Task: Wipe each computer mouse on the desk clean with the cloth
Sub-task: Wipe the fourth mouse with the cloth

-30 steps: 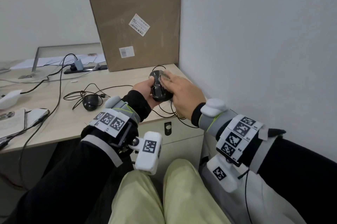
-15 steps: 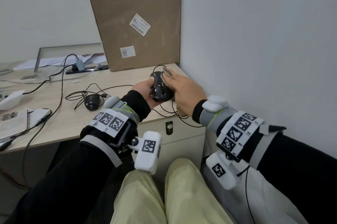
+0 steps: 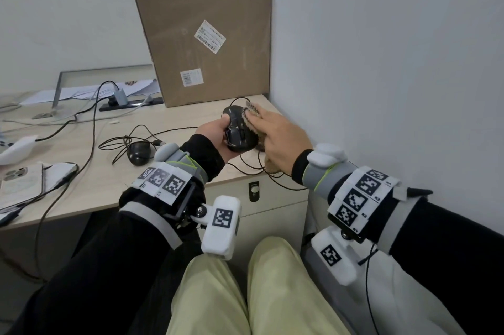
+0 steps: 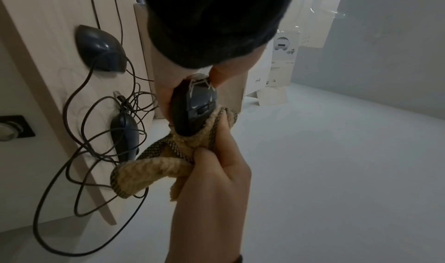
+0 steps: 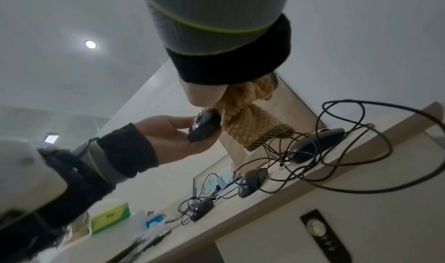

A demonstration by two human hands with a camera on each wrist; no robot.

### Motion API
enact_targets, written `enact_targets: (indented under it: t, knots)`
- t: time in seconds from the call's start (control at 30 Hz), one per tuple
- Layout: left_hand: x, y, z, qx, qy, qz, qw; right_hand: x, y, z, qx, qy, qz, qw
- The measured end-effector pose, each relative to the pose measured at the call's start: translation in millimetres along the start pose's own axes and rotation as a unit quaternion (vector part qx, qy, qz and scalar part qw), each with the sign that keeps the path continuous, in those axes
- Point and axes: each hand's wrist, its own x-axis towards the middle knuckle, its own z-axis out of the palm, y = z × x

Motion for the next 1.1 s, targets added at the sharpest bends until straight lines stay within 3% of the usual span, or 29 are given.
enact_targets:
  t: [0.13, 0.2, 0.3, 0.37, 0.57, 0.73, 0.83, 1.0, 1.1]
  knots:
    - [-0.3, 5.0, 1.8, 0.009, -0.005, -0.001, 1.000, -16.7, -4.3, 9.8, -0.049, 0.013, -0.152, 0.987]
    - [0.9, 2.5, 1.0, 0.010, -0.021, -0.003, 1.000, -17.0, -5.0, 11.6, -0.039, 0.001, -0.117, 0.992]
    - [1.2, -4.4, -3.1, 0.010, -0.043, -0.006, 0.999, -7.7, -3.5, 4.0, 0.007, -0.027, -0.001, 1.000]
    - [3.9, -8.6, -5.8, 0.000, -0.051, -0.005, 0.999, -1.1, -5.5, -0.8, 0.041, -0.021, 0.022, 0.999]
    - [6.3, -9.9, -3.8, -0.018, -0.091, -0.030, 0.995, -10.2, -14.5, -0.1, 0.049, 0.023, -0.033, 0.998]
    - [7.0, -9.1, -4.2, -0.030, -0.113, -0.033, 0.993, -14.5, -16.0, 6.6, -0.062, 0.017, -0.137, 0.988]
    - [5.1, -12.5, -5.2, 0.002, -0.100, -0.036, 0.994, -3.0, -19.7, -6.0, -0.039, 0.041, -0.078, 0.995]
    - [0.2, -23.5, -10.2, 0.040, -0.110, -0.071, 0.991, 18.9, -4.6, -26.5, 0.034, -0.058, 0.087, 0.994]
    - [5.4, -23.4, -8.7, 0.026, -0.097, -0.064, 0.993, 17.1, -0.6, -22.4, 0.070, -0.067, 0.081, 0.992]
